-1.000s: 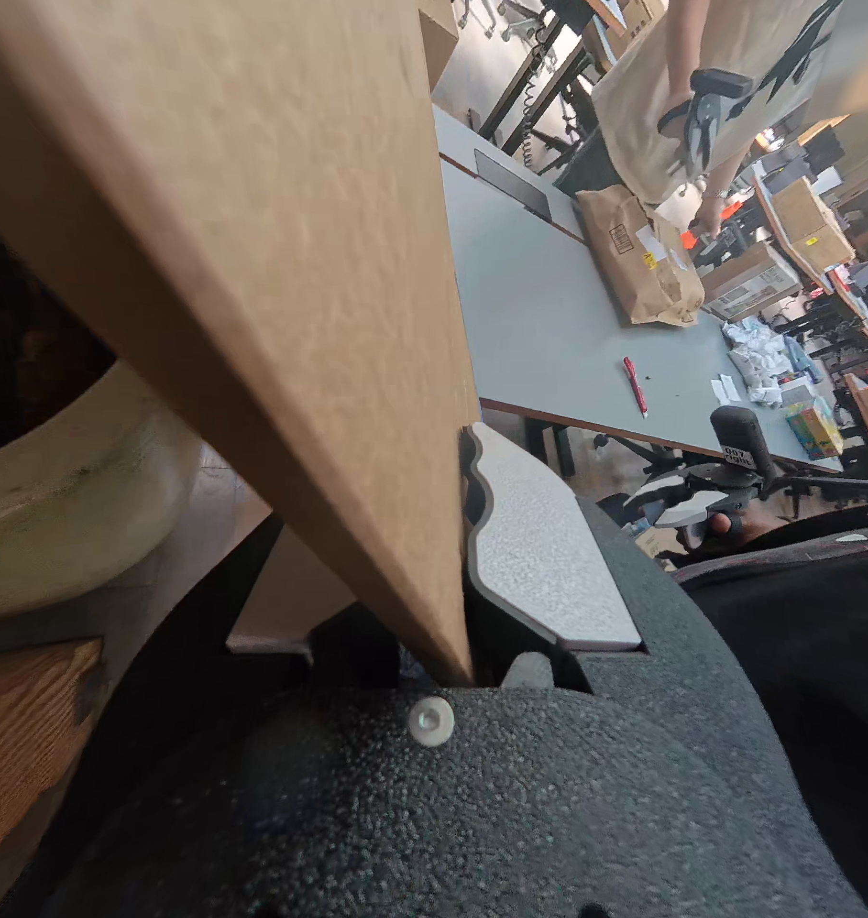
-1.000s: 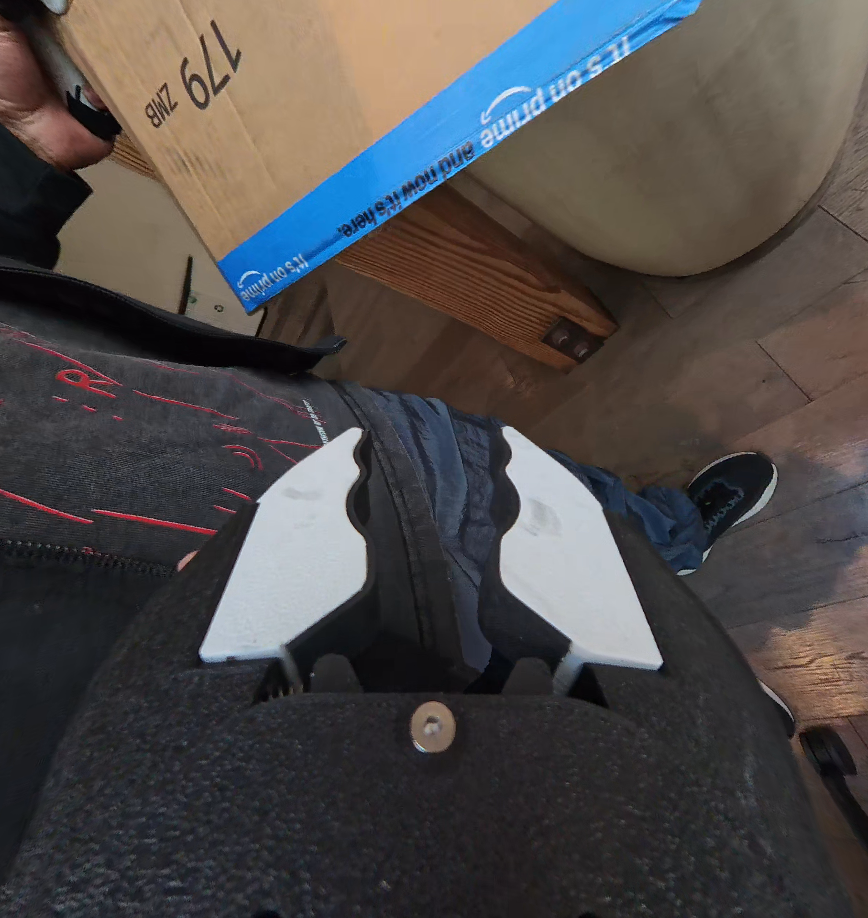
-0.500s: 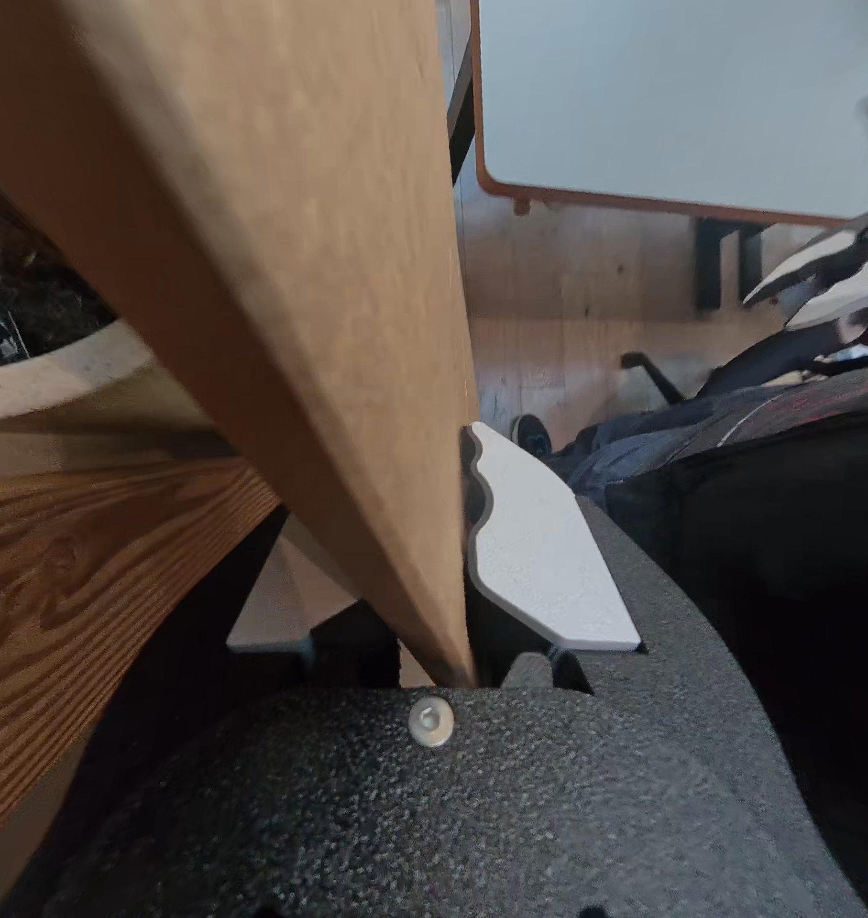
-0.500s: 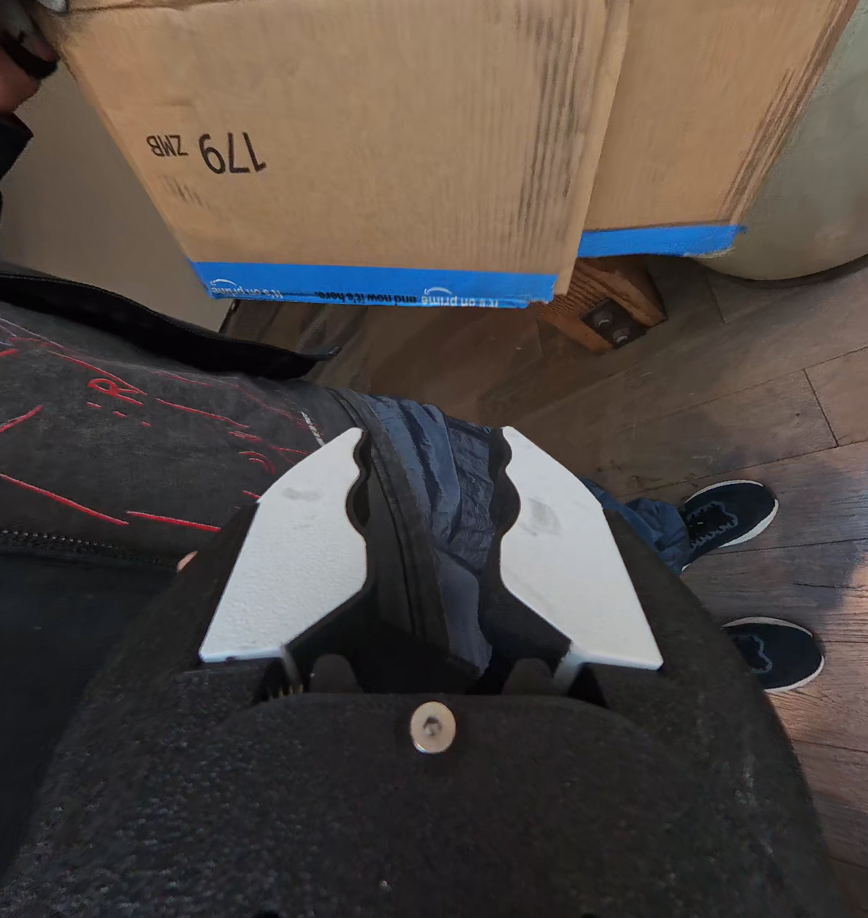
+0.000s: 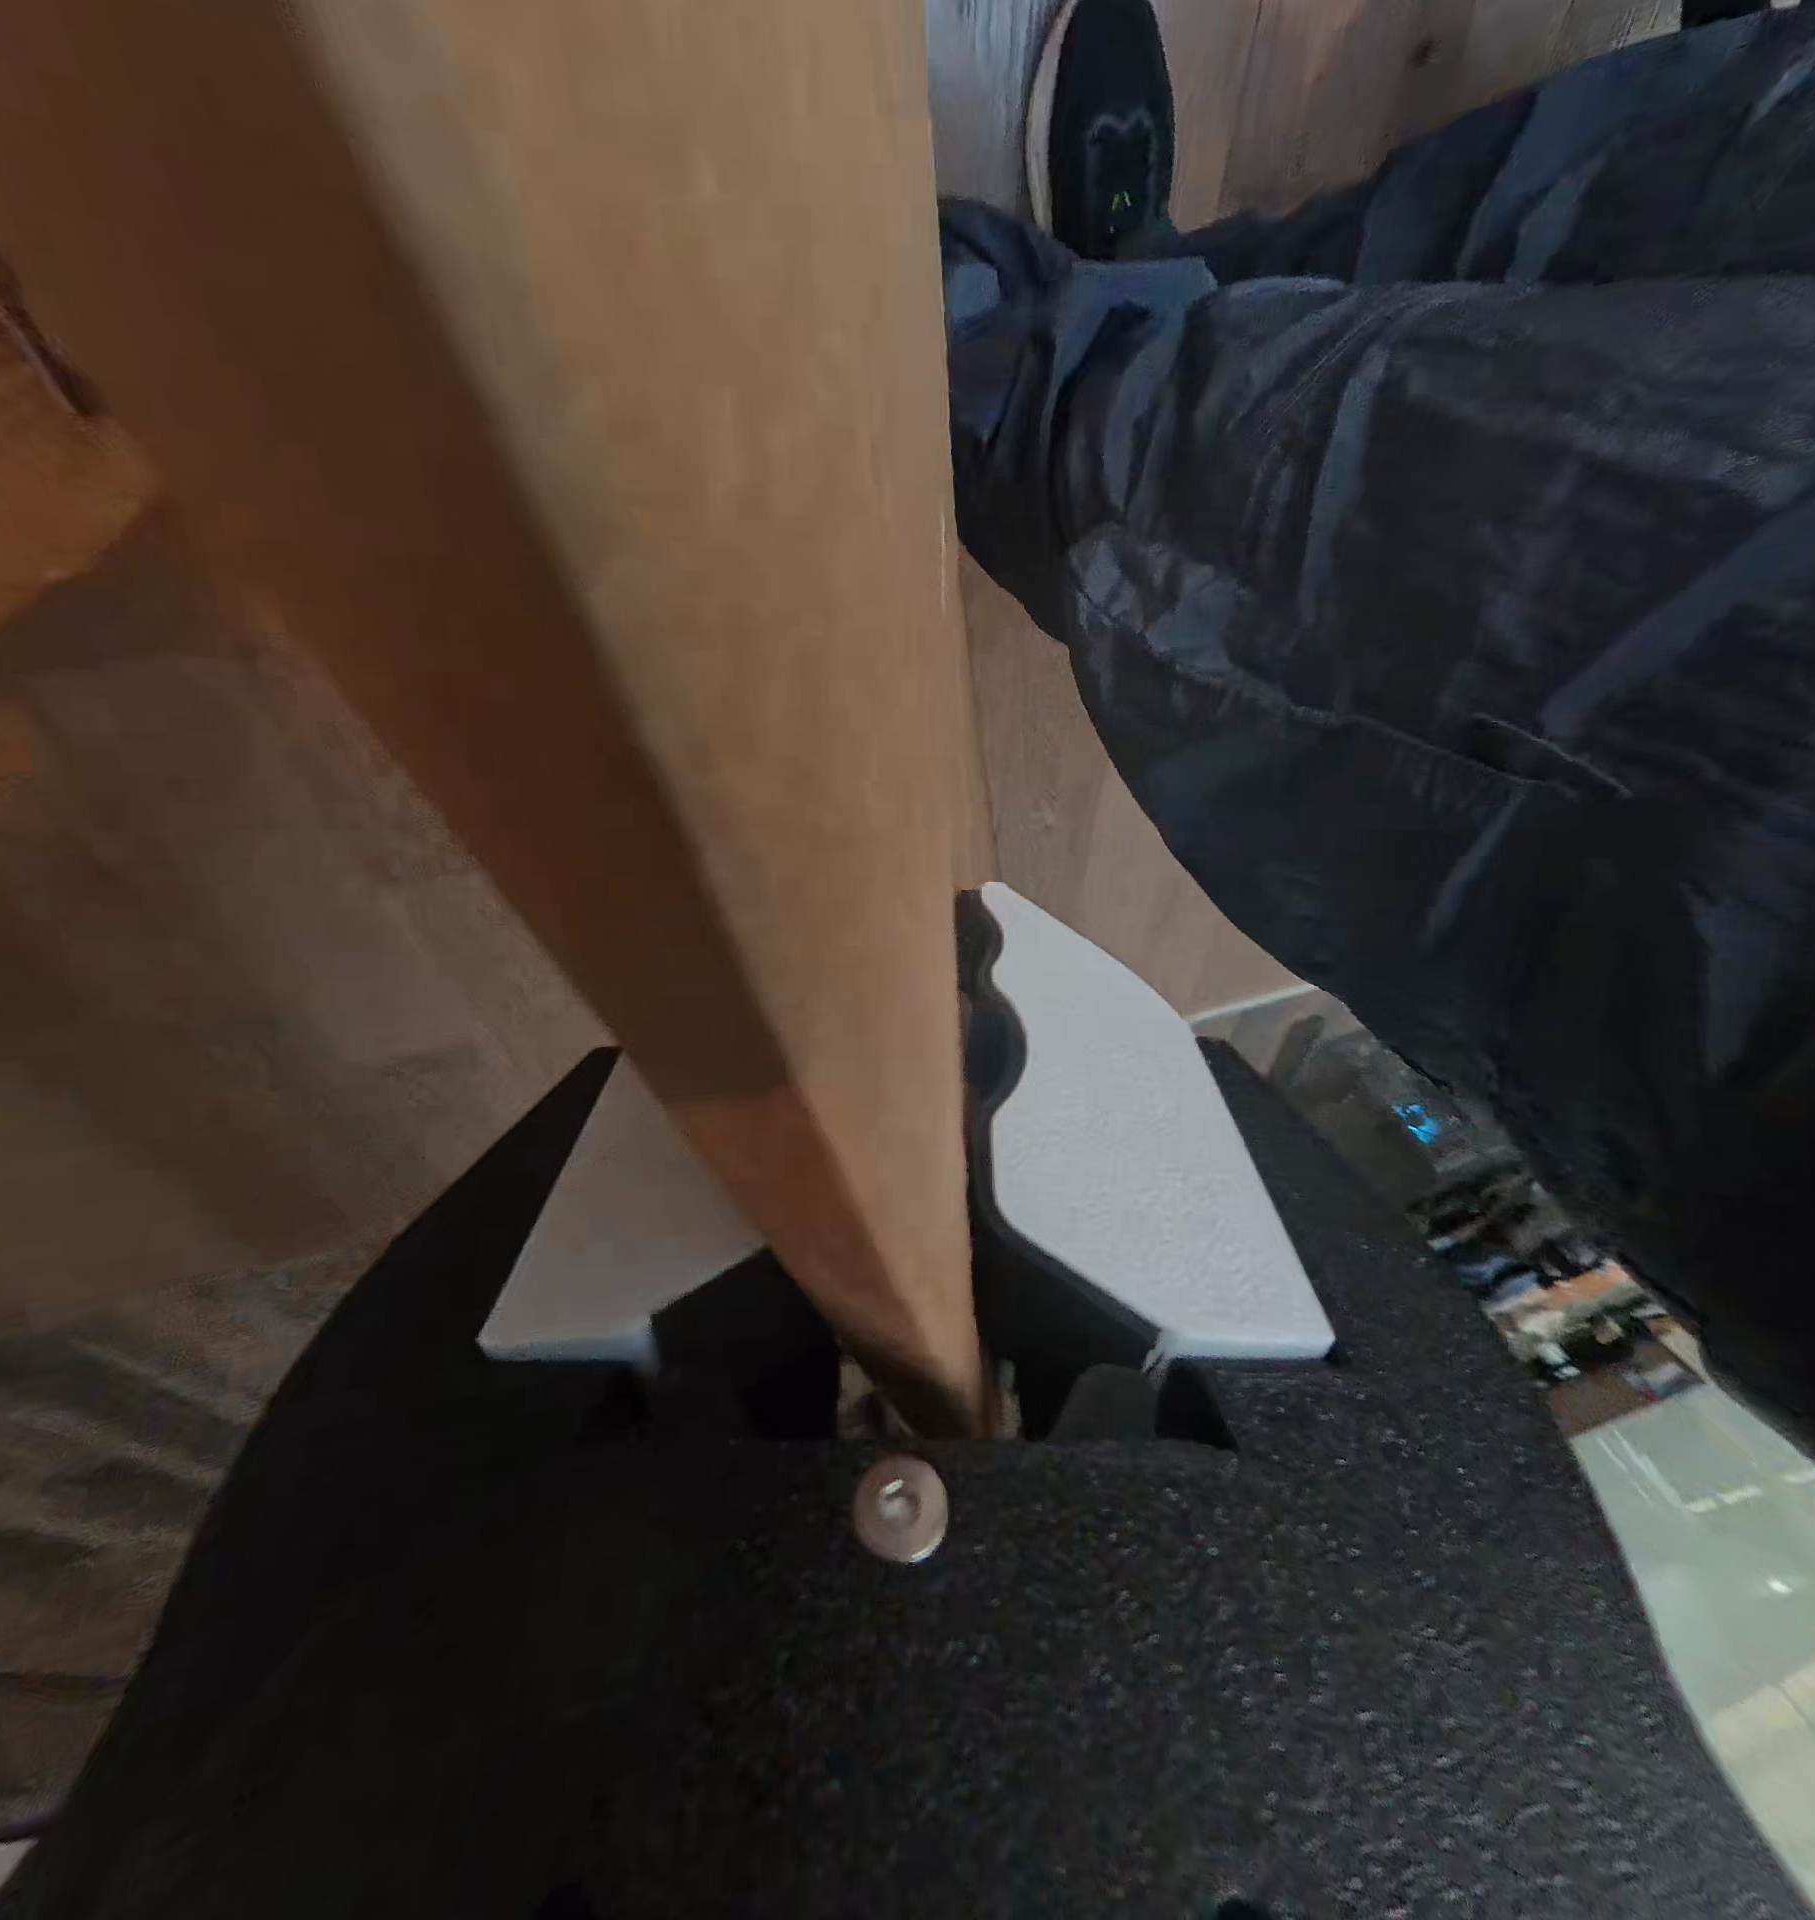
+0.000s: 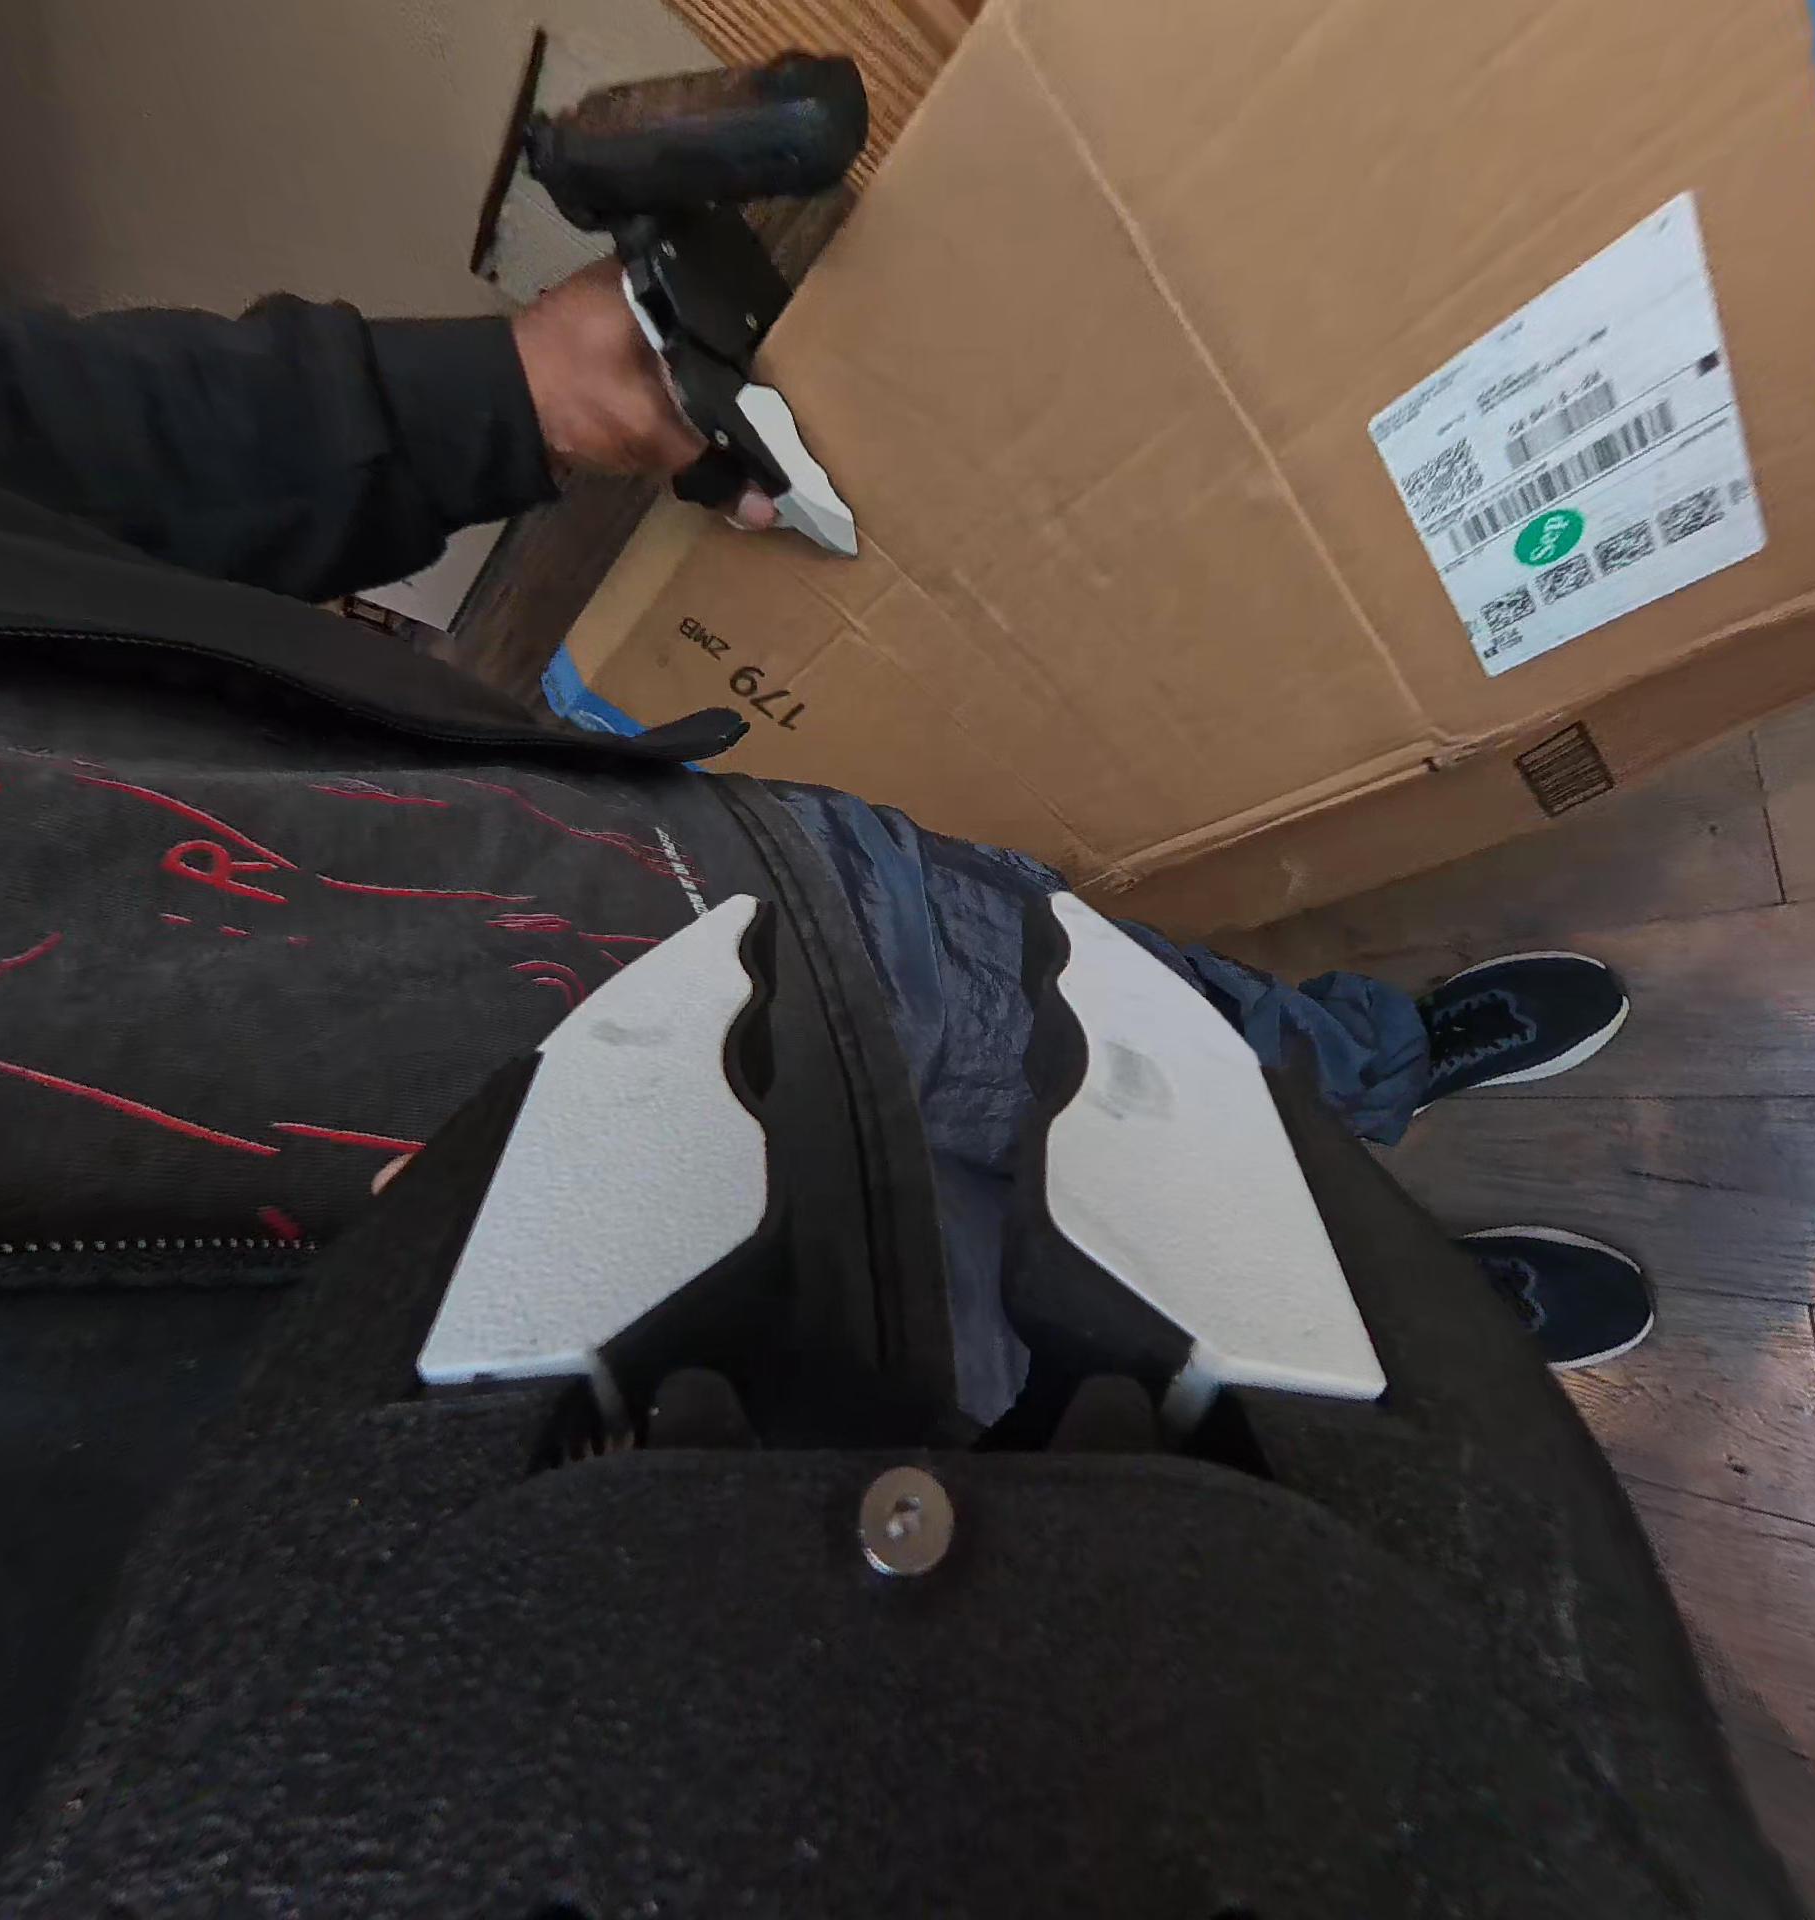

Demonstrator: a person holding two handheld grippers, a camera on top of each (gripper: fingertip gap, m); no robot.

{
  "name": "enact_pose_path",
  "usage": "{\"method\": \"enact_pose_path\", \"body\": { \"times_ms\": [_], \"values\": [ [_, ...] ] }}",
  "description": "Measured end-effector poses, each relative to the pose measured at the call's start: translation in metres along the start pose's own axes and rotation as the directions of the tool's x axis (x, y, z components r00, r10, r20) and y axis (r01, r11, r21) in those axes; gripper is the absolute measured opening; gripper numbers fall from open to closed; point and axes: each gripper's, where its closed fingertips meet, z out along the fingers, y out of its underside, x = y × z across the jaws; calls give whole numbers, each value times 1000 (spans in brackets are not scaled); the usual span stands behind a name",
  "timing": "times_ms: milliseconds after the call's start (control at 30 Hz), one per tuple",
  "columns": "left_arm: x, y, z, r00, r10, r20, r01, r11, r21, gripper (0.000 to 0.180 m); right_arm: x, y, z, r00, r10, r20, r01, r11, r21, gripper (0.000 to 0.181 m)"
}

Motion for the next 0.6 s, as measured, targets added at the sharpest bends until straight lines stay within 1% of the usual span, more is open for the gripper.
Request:
{"method": "enact_pose_path", "body": {
  "times_ms": [133,233,267,300,400,500,600],
  "values": [
    [13,25,51,979,-184,-84,179,982,-65,19,1,24,-14,999,49,7,-49,999,4,46],
    [17,38,72,929,-345,-134,338,938,-70,22,3,43,-20,998,62,2,-62,998,-29,46],
    [17,41,76,904,-400,-151,395,916,-68,19,3,46,-21,998,66,1,-66,997,-37,46],
    [16,44,80,876,-452,-168,447,892,-64,23,4,49,-22,998,70,1,-70,997,-43,46],
    [6,48,86,782,-587,-208,589,806,-61,23,5,50,-22,997,74,5,-74,996,-59,46],
    [-13,44,87,698,-678,-231,686,725,-55,23,6,43,-17,998,57,5,-57,995,-86,46],
    [-38,34,85,630,-740,-237,753,656,-48,24,8,32,-11,999,46,-3,-46,993,-108,46]
  ]
}}
